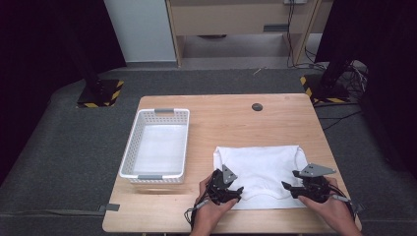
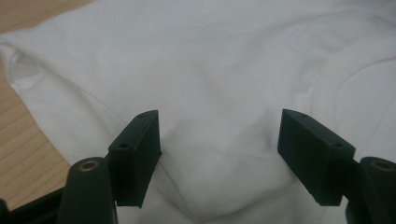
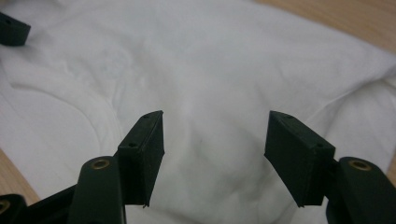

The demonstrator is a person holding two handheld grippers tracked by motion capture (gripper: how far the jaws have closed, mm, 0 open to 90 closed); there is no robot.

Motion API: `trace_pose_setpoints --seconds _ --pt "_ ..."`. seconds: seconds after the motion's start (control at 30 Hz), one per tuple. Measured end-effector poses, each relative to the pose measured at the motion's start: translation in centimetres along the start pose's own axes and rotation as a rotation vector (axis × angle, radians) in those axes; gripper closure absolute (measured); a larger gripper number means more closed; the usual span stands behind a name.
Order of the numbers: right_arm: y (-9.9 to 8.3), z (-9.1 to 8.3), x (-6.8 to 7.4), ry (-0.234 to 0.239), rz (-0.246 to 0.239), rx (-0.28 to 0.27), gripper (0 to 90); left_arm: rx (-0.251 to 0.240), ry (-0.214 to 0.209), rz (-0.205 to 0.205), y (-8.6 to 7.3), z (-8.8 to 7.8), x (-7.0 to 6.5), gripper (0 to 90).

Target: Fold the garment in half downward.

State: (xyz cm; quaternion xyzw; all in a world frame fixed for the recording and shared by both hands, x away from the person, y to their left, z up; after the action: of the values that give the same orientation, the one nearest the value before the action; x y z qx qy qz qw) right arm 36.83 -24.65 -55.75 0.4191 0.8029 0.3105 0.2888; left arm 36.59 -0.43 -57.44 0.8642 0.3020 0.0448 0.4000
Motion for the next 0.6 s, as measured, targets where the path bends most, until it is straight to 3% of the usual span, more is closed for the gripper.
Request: trace_pose_setpoints --seconds 0.17,0.4,0.6 --pt "-1.8 0.9 0.4 -0.024 -0.063 0.056 35.5 0.015 0.016 0.011 -0.2 0.4 0.9 27.2" --pt "-3.0 0.3 -0.6 -0.035 0.025 0.053 35.3 0.007 -0.009 0.027 0.5 1.5 1.2 22.8" --pt "-3.7 -0.1 -1.2 -0.052 0.061 0.045 33.0 0.024 -0.023 0.044 1.1 2.2 1.3 17.1"
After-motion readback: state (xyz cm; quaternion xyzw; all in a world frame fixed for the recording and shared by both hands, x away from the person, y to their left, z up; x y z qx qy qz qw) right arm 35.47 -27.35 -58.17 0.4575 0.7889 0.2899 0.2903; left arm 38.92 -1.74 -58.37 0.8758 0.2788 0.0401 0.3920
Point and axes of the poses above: each handheld gripper's, and its own axes: z roughly forward along the jaws, y roughly out of its top, x roughly to its left, the point moved 7 cm from there along z, roughly forward along the jaws, and after that the axes turned 14 degrees about -y, right-handed, at the moved point
